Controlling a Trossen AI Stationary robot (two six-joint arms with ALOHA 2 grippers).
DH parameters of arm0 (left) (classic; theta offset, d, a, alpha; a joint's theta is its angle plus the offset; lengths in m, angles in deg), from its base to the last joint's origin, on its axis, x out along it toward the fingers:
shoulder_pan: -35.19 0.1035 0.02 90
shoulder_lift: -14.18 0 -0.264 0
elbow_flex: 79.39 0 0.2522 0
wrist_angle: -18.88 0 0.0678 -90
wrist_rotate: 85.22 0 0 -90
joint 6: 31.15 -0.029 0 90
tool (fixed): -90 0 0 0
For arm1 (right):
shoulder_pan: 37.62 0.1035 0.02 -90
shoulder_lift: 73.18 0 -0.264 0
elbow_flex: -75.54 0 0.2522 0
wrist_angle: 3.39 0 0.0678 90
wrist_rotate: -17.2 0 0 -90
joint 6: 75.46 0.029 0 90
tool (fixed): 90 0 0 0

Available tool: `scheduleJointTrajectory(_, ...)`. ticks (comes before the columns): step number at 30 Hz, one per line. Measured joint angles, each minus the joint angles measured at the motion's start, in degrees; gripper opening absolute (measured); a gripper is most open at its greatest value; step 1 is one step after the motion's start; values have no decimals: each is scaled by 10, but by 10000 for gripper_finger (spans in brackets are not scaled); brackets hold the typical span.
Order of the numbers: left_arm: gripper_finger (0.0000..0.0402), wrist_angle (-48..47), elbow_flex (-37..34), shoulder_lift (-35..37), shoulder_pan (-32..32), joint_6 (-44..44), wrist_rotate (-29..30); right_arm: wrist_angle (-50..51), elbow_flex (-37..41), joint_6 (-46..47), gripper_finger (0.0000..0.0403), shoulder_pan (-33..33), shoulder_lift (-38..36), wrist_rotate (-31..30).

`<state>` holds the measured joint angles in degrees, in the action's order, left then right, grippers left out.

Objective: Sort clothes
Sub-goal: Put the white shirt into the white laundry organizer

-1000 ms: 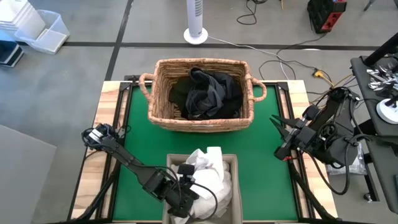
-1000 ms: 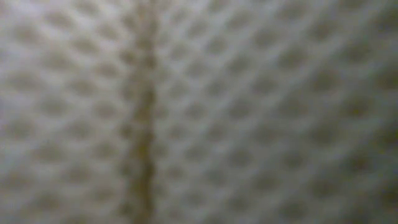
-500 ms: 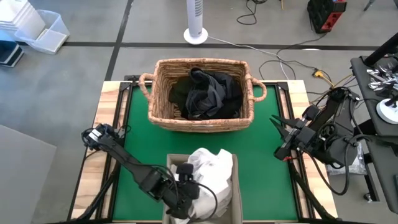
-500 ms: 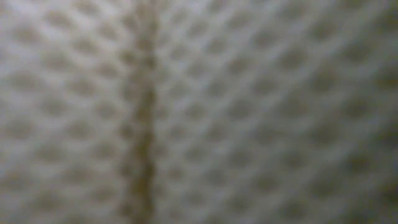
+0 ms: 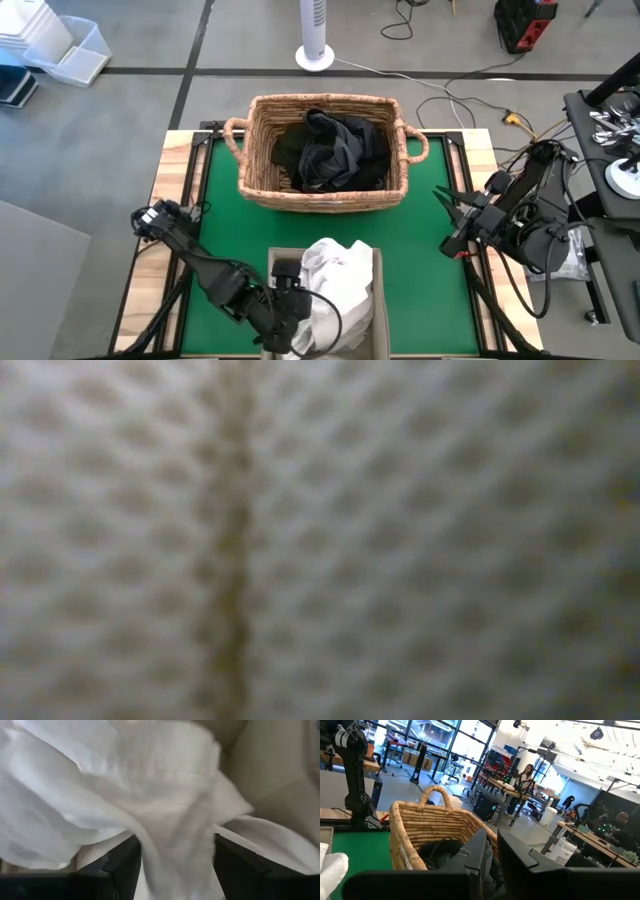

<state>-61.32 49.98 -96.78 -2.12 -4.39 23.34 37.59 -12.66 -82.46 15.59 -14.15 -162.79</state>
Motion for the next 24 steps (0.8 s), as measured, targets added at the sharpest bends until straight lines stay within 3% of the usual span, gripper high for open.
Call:
scheduleJointTrajectory(6,211,-54,66,0,-7,-14,23,0,0,0,38,0,0,0)
scheduleJointTrajectory(10,197,-50,87,0,-12,-67,182,0,0,0,38,0,0,0)
scheduleJointTrajectory(14,141,-18,87,0,-10,-134,226,0,0,0,38,0,0,0)
scheduleJointTrajectory(20,15,94,48,0,-4,-247,285,0,0,0,38,0,0,0)
scheduleJointTrajectory(24,13,159,14,1,2,-273,289,0,0,0,38,0,0,0)
